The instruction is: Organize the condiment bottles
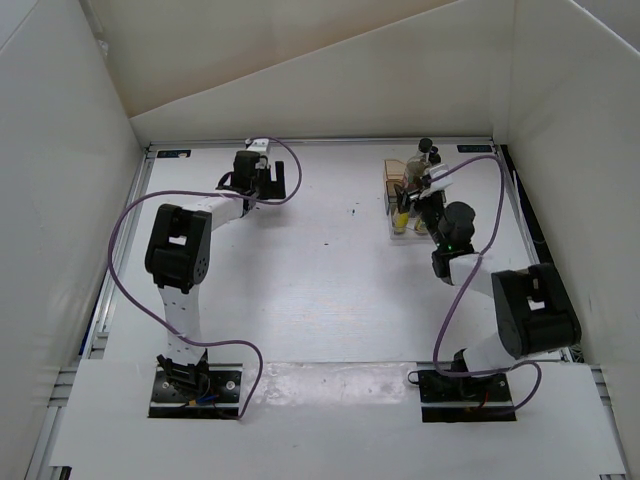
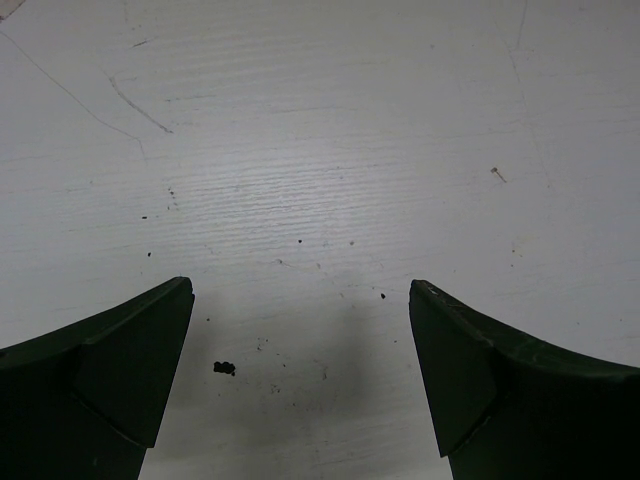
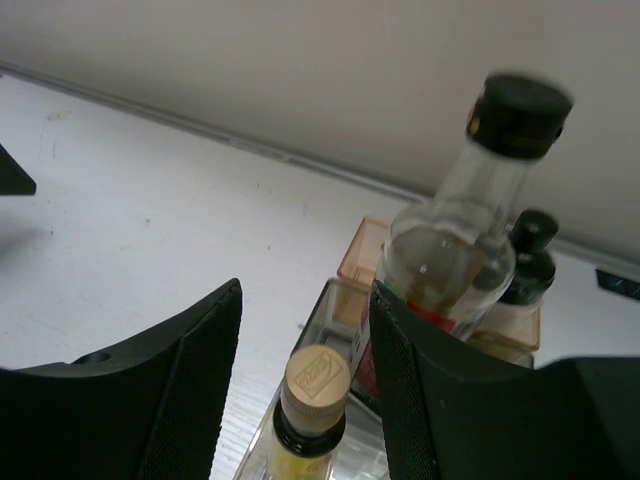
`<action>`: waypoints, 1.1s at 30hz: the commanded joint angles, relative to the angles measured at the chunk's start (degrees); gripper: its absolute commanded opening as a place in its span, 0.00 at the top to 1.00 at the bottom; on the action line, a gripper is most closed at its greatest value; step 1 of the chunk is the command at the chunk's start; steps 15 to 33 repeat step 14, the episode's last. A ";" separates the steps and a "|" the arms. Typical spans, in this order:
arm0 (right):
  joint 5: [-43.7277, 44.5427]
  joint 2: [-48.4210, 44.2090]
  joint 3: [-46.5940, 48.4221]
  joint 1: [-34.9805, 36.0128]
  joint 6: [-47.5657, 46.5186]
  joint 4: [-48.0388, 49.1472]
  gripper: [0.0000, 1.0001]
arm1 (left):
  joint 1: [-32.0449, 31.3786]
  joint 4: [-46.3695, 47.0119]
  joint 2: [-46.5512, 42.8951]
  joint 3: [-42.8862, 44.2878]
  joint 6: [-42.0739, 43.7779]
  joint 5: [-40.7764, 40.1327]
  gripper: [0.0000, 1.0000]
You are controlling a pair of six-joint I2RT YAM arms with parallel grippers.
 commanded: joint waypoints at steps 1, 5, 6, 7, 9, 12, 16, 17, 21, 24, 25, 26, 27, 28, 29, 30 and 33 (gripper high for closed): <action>0.66 -5.16 1.36 0.79 -3.44 0.81 0.42 | -0.02 -3.19 -4.72 3.04 -2.20 -0.17 0.00; 1.18 -11.65 1.62 2.45 -6.16 -3.40 0.41 | -0.46 -3.55 -7.26 1.82 -3.26 -1.05 0.00; 1.36 -13.85 1.71 2.81 -6.69 -5.15 0.40 | -0.55 -3.72 -7.36 1.46 -3.18 -1.49 0.00; 1.36 -14.74 1.79 3.07 -7.56 -6.04 0.40 | -0.90 -4.16 -7.79 1.63 -3.17 -2.36 0.00; 2.06 -18.52 1.45 4.39 -8.54 -8.42 0.40 | -1.60 -6.00 -8.67 1.46 -3.26 -4.38 0.00; 2.77 -22.55 1.01 5.79 -9.24 -11.84 0.38 | -2.40 -11.07 -9.03 2.51 -3.00 -7.02 0.00; 2.59 -25.36 0.04 6.15 -7.24 -14.38 0.38 | -3.36 -15.14 -8.59 5.50 -2.82 -11.41 0.00; 2.59 -25.36 0.04 6.15 -7.24 -14.38 0.38 | -3.36 -15.14 -8.59 5.50 -2.82 -11.41 0.00; 2.59 -25.36 0.04 6.15 -7.24 -14.38 0.38 | -3.36 -15.14 -8.59 5.50 -2.82 -11.41 0.00; 2.59 -25.36 0.04 6.15 -7.24 -14.38 0.38 | -3.36 -15.14 -8.59 5.50 -2.82 -11.41 0.00; 2.59 -25.36 0.04 6.15 -7.24 -14.38 0.38 | -3.36 -15.14 -8.59 5.50 -2.82 -11.41 0.00; 2.59 -25.36 0.04 6.15 -7.24 -14.38 0.38 | -3.36 -15.14 -8.59 5.50 -2.82 -11.41 0.00; 2.59 -25.36 0.04 6.15 -7.24 -14.38 0.38 | -3.36 -15.14 -8.59 5.50 -2.82 -11.41 0.00; 2.59 -25.36 0.04 6.15 -7.24 -14.38 0.38 | -3.36 -15.14 -8.59 5.50 -2.82 -11.41 0.00; 2.59 -25.36 0.04 6.15 -7.24 -14.38 0.38 | -3.36 -15.14 -8.59 5.50 -2.82 -11.41 0.00; 2.59 -25.36 0.04 6.15 -7.24 -14.38 0.38 | -3.36 -15.14 -8.59 5.50 -2.82 -11.41 0.00; 2.59 -25.36 0.04 6.15 -7.24 -14.38 0.38 | -3.36 -15.14 -8.59 5.50 -2.82 -11.41 0.00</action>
